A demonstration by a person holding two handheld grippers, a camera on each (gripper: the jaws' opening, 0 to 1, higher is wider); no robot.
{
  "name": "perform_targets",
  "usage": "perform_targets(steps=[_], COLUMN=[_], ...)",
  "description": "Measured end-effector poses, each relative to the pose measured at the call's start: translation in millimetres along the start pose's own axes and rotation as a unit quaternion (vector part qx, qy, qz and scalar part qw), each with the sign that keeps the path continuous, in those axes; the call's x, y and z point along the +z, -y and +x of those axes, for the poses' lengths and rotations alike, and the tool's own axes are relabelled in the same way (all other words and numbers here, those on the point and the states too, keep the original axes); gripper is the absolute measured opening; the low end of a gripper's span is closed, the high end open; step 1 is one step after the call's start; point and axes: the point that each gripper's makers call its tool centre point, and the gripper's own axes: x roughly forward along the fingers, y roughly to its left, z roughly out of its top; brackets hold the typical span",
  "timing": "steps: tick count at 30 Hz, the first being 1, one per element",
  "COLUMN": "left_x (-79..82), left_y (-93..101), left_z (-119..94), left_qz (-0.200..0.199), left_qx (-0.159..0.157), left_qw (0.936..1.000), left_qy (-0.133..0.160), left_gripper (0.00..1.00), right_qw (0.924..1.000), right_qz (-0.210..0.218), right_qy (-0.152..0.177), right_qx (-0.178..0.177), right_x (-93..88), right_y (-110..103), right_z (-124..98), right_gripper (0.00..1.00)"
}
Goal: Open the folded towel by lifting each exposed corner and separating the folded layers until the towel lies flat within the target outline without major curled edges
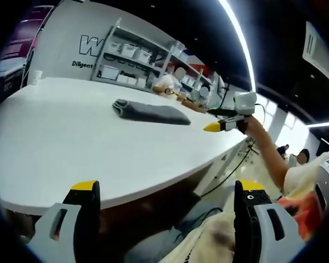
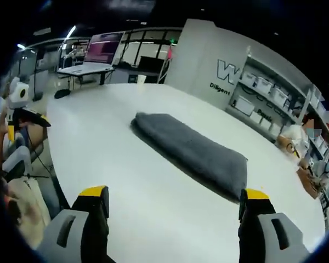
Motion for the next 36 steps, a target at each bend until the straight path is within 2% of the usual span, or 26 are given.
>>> perform_targets(steps=[3, 5, 7, 15, 18, 21, 24, 30, 36], left_x=[0.4, 0.6, 0.7, 3.4, 3.7, 4.4, 5.8, 7.0, 8.7], left_y=[-1.0, -1.9, -3.6, -7.9, -9.8, -10.7, -11.1, -14.0, -16.2], left_z=[0, 0, -1, -6, -7, -8, -10, -13, -17], left_qz=[-0.001, -0.003, -0.005, -0.006, -0.007, -0.006, -0.005, -0.005, -0.003], left_qx=[0.0, 0.001, 0.002, 0.007, 0.009, 0.011, 0.011, 0.016, 0.02], left_qw=[1.0, 1.0, 1.0, 0.9999, 0.9999, 0.9999, 0.9998, 0.9997, 0.9996], left_qy=[0.001, 0.002, 0.003, 0.009, 0.011, 0.011, 0.014, 0.017, 0.02], left_gripper=[0.99, 0.99, 0.99, 0.99, 0.99, 0.99, 0.99, 0.99, 0.98], right_qw=[0.9994, 0.9982, 0.9967, 0.9888, 0.9866, 0.9839, 0.9822, 0.9837, 0.9863], right_qz=[-0.029, -0.049, -0.066, -0.131, -0.144, -0.161, -0.169, -0.16, -0.147], right_qy=[0.013, 0.03, 0.04, 0.037, 0.032, 0.021, 0.009, -0.003, 0.009], right_qx=[0.012, 0.016, 0.025, 0.062, 0.07, 0.074, 0.08, 0.083, 0.074], right_x=[17.3, 34.9, 47.8, 79.9, 87.2, 90.3, 87.4, 83.7, 90.1], right_y=[-11, -20, -28, -68, -78, -87, -93, -97, -98], right_z=[12, 21, 29, 66, 80, 98, 117, 146, 158], right_gripper=[0.99, 0.96, 0.89, 0.66, 0.55, 0.53, 0.46, 0.36, 0.25])
